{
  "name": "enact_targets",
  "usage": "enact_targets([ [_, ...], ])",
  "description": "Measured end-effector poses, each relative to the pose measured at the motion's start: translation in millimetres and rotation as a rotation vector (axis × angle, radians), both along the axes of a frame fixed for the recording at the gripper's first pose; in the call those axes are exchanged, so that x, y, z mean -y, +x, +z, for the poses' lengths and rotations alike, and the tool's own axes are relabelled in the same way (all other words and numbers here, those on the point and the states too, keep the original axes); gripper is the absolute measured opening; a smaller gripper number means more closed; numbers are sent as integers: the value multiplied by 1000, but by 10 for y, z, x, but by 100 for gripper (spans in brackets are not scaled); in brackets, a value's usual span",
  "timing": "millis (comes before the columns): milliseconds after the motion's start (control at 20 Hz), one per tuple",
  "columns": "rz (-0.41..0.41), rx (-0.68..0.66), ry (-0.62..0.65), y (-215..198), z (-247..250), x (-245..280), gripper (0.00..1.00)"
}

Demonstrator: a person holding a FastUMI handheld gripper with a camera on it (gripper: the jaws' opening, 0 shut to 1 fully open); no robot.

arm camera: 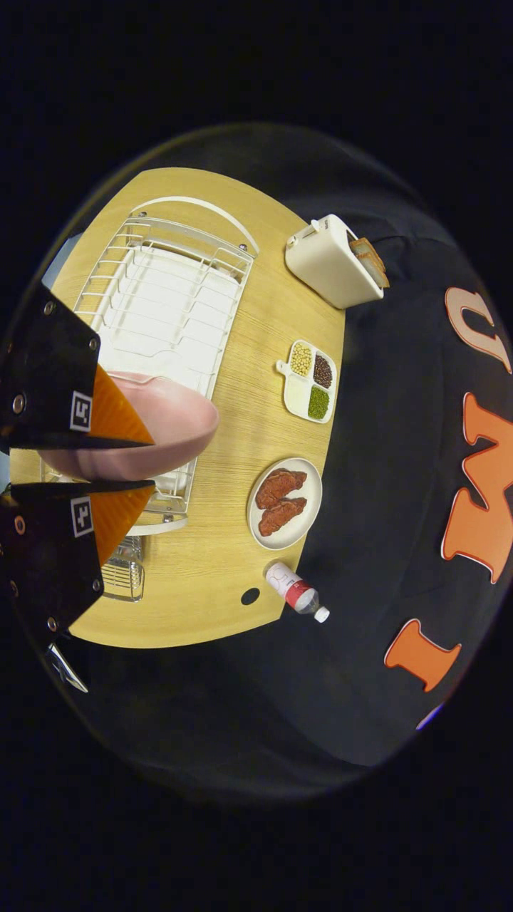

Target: Take the plate from the dish rack, then take the spoon from the basket and place it into the plate.

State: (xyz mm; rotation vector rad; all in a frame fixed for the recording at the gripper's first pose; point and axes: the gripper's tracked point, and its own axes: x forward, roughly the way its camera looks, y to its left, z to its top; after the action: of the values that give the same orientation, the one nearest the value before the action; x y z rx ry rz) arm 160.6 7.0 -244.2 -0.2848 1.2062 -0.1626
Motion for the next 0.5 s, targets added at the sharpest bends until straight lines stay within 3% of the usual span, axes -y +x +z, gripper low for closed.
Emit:
enact_targets([
  [200,69,3,-65,29,84,-58,19],
  [500,71,44,-72,77,299,41,19],
])
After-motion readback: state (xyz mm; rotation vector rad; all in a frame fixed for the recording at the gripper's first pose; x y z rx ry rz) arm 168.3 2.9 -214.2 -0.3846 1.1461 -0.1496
